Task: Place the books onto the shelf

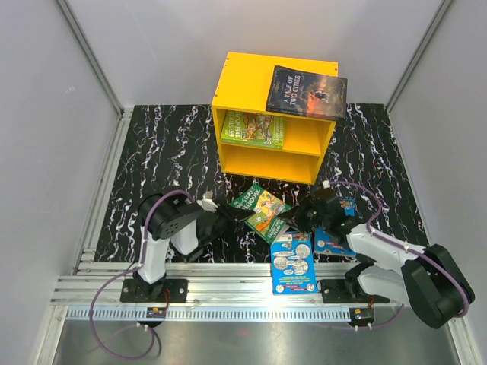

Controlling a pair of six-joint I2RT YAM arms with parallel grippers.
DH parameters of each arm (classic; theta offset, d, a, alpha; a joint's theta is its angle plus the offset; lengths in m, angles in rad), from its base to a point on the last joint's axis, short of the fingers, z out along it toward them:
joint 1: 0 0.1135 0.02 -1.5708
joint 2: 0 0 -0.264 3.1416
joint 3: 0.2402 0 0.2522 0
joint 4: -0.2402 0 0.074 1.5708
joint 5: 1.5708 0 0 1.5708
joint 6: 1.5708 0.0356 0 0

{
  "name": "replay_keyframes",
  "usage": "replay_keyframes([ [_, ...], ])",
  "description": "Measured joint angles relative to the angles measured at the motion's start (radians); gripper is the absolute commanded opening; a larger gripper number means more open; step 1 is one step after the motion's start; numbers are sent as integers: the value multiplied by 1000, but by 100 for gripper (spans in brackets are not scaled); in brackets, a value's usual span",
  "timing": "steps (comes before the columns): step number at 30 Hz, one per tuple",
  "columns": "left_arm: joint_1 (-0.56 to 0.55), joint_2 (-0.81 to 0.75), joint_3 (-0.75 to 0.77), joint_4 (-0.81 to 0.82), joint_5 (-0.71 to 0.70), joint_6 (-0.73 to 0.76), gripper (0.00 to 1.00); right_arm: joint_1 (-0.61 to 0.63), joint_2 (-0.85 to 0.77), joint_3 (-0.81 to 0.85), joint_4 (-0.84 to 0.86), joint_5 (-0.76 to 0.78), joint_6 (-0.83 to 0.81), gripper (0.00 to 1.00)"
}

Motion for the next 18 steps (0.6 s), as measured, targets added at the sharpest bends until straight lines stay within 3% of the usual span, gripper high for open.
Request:
replay_keyframes([
  [1, 0, -9, -7, -2, 1, 3, 0, 1, -7, 0, -5, -1, -4, 17],
  [2, 0, -21, -11, -4, 2, 10, 0, 2, -16, 0, -14, -4, -8, 56],
  [3, -1, -47, -19, -11, 3, 25, 0, 2, -31, 0, -24, -9, -7, 73],
  [5, -2, -111, -36, -50, -3, 85, 0, 2, -84, 2, -60, -16, -19, 95],
  [7, -1, -198, -48, -121, -10, 156, 0, 2, -171, 18, -131, -8, -45, 100],
  [14, -59, -599, 50, -531, -73, 467, 0, 1, -612, 166, -524, 145, -155, 100],
  [18, -68, -713, 142, -695, -100, 585, 0, 1, -821, 209, -717, 222, -184, 100],
])
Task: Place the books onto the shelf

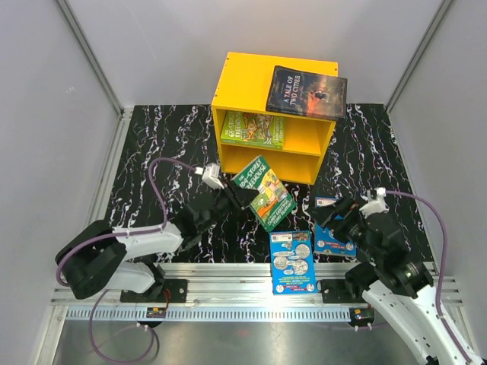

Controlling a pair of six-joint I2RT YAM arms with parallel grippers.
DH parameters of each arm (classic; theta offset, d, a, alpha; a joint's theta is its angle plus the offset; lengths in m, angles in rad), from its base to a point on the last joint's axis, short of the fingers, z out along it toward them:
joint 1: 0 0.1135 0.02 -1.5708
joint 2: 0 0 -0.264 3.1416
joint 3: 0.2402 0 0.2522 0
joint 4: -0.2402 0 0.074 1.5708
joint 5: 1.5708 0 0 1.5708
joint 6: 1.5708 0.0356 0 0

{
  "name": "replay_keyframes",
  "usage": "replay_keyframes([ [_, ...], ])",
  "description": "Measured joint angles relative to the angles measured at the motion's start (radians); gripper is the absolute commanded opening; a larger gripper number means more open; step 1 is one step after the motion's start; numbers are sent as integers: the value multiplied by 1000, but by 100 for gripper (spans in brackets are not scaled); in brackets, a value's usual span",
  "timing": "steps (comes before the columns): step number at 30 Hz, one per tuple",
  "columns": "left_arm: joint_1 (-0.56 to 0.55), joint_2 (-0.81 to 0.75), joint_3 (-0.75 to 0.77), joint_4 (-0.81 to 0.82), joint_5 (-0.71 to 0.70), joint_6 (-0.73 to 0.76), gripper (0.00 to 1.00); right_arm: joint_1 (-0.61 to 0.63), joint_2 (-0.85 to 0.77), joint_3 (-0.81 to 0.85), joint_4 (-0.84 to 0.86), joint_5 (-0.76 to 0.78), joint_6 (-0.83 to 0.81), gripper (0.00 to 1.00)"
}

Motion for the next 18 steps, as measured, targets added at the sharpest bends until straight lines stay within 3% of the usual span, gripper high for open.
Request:
replay_keyframes([
  [8, 5, 75, 190, -40, 82, 119, 0, 0, -100, -20, -227, 35, -2, 100],
  [18, 45, 133, 314, -35, 185, 129, 0, 0, -106, -26, -272, 34, -3, 100],
])
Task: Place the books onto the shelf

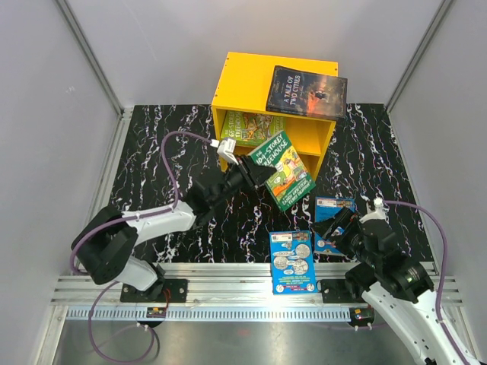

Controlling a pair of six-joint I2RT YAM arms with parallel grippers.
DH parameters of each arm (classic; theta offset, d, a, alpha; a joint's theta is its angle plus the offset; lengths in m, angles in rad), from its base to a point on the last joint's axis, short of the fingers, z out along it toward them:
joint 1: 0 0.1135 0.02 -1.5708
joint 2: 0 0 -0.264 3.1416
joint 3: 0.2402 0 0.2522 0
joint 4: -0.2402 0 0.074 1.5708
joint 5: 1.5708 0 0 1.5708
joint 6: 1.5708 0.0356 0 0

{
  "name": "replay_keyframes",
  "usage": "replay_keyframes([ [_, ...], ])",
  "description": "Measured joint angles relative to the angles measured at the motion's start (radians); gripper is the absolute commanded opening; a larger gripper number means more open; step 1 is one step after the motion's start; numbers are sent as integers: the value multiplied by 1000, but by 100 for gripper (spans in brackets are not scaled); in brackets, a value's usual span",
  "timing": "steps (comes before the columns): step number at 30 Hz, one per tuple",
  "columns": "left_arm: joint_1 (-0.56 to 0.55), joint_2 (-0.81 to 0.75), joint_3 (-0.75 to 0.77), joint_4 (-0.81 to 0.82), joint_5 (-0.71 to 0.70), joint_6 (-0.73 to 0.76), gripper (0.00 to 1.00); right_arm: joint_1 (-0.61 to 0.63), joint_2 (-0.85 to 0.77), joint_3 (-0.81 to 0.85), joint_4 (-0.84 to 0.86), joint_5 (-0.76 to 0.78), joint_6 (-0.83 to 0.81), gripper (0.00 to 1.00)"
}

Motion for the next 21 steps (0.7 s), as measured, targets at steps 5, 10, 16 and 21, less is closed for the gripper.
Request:
replay_keyframes([
  [5, 64, 42, 72, 24, 24, -40, 0, 0, -16, -12, -3, 0, 0, 100],
  [10, 106, 61, 85, 53, -7, -89, 0, 0, -26, -15, -19, 0, 0, 100],
  [16, 126, 62, 73, 76, -130, -160, 0, 0, -27, -33, -23, -2, 1, 100],
  [21, 131, 62, 61, 83, -273, -224, 0, 0, -26, -44, -21, -3, 1, 100],
])
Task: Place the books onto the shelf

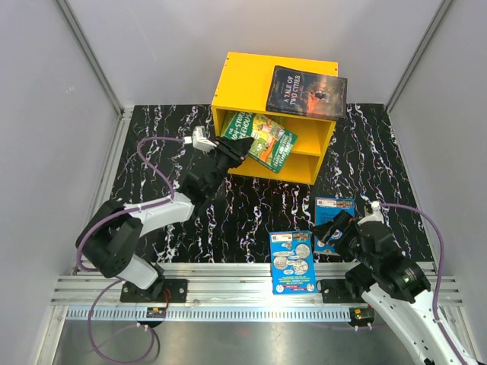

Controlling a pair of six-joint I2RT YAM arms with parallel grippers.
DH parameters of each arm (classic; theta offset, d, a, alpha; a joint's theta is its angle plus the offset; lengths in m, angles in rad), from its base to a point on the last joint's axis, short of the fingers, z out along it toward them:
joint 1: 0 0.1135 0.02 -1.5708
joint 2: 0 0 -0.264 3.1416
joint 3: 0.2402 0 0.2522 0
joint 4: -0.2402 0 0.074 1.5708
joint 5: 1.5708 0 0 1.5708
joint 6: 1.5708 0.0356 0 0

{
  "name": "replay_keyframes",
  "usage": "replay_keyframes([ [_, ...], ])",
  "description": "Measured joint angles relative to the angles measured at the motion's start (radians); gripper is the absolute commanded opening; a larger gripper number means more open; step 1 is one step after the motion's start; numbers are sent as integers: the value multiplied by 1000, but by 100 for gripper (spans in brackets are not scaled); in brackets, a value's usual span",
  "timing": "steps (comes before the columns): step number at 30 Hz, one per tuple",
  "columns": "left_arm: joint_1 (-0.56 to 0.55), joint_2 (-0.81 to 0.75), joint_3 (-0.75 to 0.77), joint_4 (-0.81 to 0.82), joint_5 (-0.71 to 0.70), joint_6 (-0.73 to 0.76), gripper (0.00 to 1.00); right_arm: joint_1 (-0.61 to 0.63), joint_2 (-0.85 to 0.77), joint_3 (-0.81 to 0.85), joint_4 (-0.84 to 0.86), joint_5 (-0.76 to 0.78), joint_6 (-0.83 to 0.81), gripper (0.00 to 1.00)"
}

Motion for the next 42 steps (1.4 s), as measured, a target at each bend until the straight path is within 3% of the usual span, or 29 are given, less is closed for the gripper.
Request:
replay_keyframes([
  [6, 19, 0, 0, -4, -166, -90, 0, 0, 16, -15, 10, -2, 1, 100],
  [8, 25, 0, 2, -21, -191, -114, 6, 0, 27, -22, 17, -5, 2, 100],
  [9, 25, 2, 5, -28, -199, -121, 26, 0, 32, -24, 20, -7, 3, 100],
  [12, 30, 14, 35, -55, -219, -123, 74, 0, 45, -29, 29, -8, 3, 100],
  [14, 51, 39, 73, -81, -218, -124, 89, 0, 48, -32, 36, -8, 3, 100],
  [17, 80, 87, 162, -137, -211, -147, 96, 0, 52, -45, 52, -10, 5, 100],
  [27, 108, 101, 311, -422, -174, -225, 97, 0, 77, -79, 98, -40, 11, 100],
  [32, 118, 80, 325, -500, -142, -250, 99, 0, 183, -97, 196, -70, 3, 96],
  [35, 122, 69, 330, -533, -126, -250, 99, 0, 311, -96, 298, -91, -12, 45],
  [38, 127, 64, 336, -555, -112, -244, 99, 0, 474, -73, 424, -116, -33, 3],
  [42, 134, 61, 345, -578, -88, -227, 99, 0, 771, 79, 586, -157, -55, 0],
])
